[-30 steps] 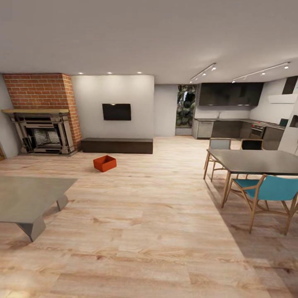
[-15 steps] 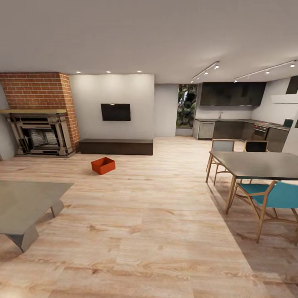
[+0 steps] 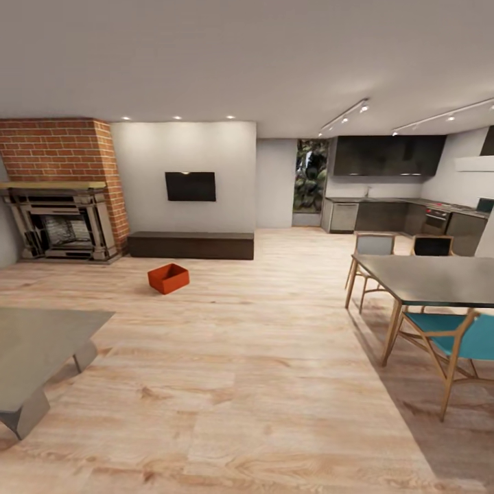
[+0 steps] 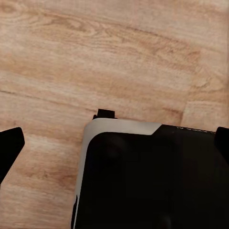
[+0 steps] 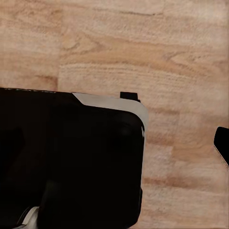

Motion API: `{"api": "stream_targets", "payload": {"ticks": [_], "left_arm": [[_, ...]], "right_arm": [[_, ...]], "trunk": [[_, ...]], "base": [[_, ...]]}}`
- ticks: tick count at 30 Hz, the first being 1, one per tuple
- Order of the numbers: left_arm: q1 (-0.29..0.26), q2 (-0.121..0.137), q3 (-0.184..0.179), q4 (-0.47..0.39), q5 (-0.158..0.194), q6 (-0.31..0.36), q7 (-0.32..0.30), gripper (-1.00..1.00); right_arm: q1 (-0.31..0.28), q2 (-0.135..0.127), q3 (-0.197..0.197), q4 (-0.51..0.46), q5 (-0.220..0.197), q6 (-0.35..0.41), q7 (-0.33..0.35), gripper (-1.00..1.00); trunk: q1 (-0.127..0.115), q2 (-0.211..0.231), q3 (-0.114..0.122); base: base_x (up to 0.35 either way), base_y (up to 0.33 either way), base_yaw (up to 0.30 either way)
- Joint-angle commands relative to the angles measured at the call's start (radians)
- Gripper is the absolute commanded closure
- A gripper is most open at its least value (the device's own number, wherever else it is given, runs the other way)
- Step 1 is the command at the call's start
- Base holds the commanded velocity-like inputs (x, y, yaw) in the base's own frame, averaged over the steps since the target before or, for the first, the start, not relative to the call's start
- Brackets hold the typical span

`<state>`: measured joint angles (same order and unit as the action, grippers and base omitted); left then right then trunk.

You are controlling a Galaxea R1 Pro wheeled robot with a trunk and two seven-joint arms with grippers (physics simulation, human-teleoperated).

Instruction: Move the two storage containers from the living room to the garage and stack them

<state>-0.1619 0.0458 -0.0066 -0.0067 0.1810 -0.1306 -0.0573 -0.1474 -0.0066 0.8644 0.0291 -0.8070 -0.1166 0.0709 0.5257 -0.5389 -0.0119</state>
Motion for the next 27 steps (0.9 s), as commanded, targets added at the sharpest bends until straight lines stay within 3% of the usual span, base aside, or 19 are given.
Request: {"api": "stream_targets", "payload": {"ticks": [1,27], "left_arm": [[-0.001,0.000,-0.001,0.001,0.009,-0.003,-0.006,-1.00],[-0.001,0.000,-0.001,0.001,0.009,-0.003,-0.006,-1.00]], "right_arm": [[-0.001,0.000,0.007,0.003,-0.011,-0.005,0.007,-1.00],[0.000,-0.001,0.007,0.003,-0.011,-0.025,0.007,-1.00]], "trunk": [[0.001,-0.001,-0.001],[0.001,-0.001,-0.001]], "base": [[0.324,0.000,0.000],[0.324,0.000,0.000]]}}
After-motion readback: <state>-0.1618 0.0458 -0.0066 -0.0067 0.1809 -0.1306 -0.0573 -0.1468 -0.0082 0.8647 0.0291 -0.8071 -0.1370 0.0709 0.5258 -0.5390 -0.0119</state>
